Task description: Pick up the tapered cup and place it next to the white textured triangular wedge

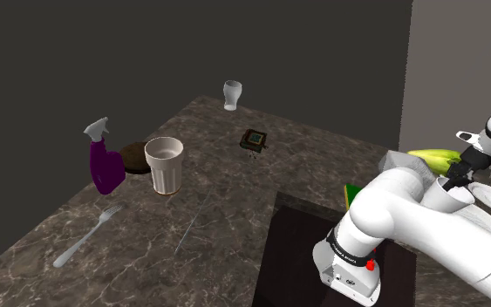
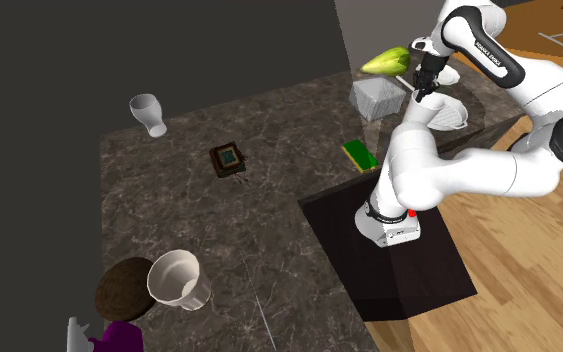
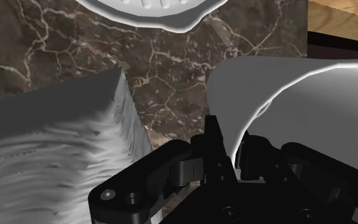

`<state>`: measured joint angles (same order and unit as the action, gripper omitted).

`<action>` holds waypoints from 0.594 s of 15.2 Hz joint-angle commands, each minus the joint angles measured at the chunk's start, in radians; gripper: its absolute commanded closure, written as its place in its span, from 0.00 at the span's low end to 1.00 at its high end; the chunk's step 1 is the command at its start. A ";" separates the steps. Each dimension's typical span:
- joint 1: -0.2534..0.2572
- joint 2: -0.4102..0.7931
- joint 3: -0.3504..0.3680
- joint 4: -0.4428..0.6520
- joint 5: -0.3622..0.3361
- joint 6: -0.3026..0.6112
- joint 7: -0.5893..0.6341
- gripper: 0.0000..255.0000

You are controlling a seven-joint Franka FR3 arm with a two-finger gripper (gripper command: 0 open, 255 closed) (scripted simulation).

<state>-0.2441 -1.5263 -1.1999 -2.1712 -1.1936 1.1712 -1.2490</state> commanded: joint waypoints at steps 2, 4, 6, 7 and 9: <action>0.000 0.000 0.000 0.000 0.000 0.000 0.000 0.00; 0.000 0.000 0.000 0.000 0.000 0.000 0.000 0.00; 0.000 0.000 0.000 0.000 0.000 0.000 0.000 0.00; 0.000 0.000 0.000 0.000 0.000 0.000 0.000 0.00; 0.028 0.033 0.040 0.051 0.038 -0.028 -0.003 0.00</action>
<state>-0.2269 -1.5056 -1.1734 -2.1400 -1.1690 1.1536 -1.2496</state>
